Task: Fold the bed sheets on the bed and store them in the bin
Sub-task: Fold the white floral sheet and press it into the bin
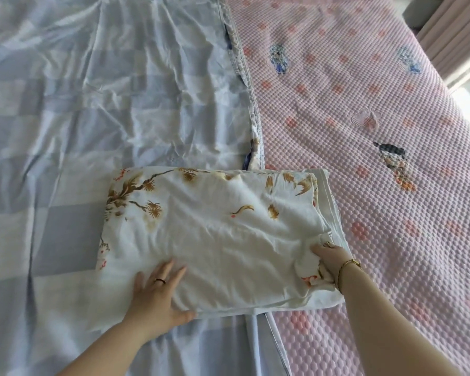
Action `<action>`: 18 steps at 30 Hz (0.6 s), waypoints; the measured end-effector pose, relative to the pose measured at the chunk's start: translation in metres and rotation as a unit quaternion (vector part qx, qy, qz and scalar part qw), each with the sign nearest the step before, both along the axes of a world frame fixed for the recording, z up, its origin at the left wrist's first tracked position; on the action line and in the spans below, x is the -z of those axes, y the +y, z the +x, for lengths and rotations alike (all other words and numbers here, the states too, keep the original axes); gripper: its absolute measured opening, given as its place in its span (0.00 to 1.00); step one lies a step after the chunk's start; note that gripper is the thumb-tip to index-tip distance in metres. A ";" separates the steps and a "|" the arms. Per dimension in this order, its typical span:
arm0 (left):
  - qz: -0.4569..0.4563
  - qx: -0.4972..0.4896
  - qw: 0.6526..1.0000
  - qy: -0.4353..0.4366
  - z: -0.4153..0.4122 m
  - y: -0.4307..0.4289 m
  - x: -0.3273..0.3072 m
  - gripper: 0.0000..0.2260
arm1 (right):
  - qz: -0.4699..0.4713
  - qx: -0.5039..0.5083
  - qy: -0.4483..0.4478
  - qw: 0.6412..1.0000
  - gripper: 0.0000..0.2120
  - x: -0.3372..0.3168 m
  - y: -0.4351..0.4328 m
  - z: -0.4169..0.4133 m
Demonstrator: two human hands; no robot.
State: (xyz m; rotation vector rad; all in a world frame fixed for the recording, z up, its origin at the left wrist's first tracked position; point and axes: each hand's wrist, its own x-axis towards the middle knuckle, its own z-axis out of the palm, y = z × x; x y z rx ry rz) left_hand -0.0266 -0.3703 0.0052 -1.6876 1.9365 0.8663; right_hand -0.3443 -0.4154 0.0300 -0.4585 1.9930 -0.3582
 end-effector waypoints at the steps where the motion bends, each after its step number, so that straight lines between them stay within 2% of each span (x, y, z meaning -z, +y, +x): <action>1: 0.002 0.008 1.000 0.008 -0.003 0.004 0.001 0.51 | -0.022 0.015 -0.011 1.000 0.05 -0.003 -0.002 0.004; 4: -0.035 0.017 0.999 -0.022 -0.004 0.007 0.001 0.40 | -0.064 -0.004 0.036 0.997 0.04 -0.012 -0.002 0.008; 8: -0.112 0.034 0.992 -0.036 0.014 0.004 -0.003 0.43 | -0.123 0.033 0.079 0.989 0.04 -0.012 0.014 -0.005; 9: -0.140 0.064 0.987 -0.044 0.020 0.006 0.002 0.41 | -0.115 0.034 0.085 0.989 0.05 -0.009 0.020 -0.007; 11: -0.163 0.045 0.984 -0.047 0.029 0.009 0.017 0.38 | -0.077 0.025 0.091 0.993 0.07 0.001 0.031 -0.011; 14: -0.117 0.033 0.992 -0.030 0.027 0.008 0.006 0.36 | -0.020 0.002 0.079 0.997 0.05 0.007 0.035 -0.012; 18: -0.084 -0.010 0.996 0.001 0.028 0.007 0.004 0.30 | -0.032 -0.024 0.060 0.997 0.05 0.001 0.023 -0.010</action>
